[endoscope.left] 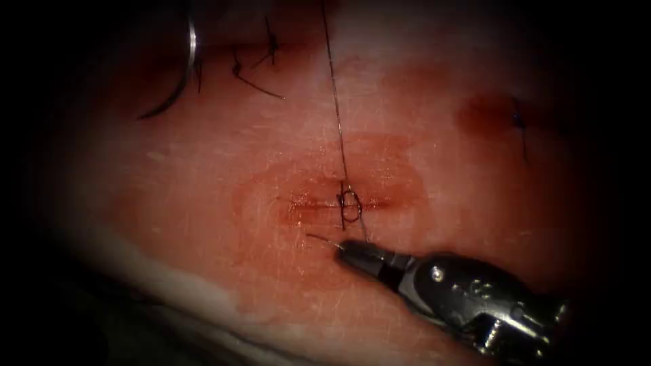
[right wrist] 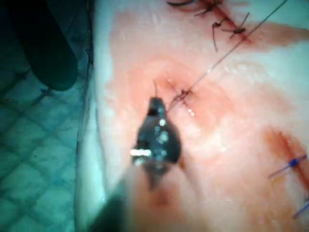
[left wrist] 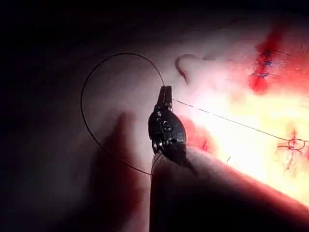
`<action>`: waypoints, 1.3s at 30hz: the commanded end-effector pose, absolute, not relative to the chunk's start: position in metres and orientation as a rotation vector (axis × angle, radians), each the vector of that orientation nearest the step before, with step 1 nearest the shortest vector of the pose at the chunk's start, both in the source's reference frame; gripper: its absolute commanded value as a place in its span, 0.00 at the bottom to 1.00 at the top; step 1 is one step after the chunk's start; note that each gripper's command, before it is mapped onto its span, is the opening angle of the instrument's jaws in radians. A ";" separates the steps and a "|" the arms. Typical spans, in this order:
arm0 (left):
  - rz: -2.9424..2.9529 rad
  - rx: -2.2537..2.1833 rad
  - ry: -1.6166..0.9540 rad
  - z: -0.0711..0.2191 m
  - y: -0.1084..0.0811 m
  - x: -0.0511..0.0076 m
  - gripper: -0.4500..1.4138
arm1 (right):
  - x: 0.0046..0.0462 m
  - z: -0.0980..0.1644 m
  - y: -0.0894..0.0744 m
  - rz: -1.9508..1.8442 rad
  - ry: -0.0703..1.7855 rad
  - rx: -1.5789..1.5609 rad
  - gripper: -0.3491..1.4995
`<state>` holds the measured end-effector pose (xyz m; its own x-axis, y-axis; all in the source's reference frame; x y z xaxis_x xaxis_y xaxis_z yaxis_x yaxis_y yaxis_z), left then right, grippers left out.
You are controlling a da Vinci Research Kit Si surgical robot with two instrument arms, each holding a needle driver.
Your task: Wound Closure
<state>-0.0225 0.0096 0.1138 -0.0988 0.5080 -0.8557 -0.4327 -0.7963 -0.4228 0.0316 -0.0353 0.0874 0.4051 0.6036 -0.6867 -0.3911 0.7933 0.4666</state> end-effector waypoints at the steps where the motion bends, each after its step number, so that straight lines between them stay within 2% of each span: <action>1: 1.951 -1.555 -0.077 0.115 0.010 -0.0230 0.00 | 0.0324 0.088 -0.036 0.629 0.970 0.258 0.00; 13: 1.970 -1.534 -0.030 0.115 0.012 -0.0230 0.00 | 0.0344 0.088 -0.039 0.552 0.982 0.293 0.00; 39: 2.041 -1.504 0.084 0.114 0.014 -0.0241 0.00 | 0.0337 0.091 -0.042 0.510 0.923 0.313 0.00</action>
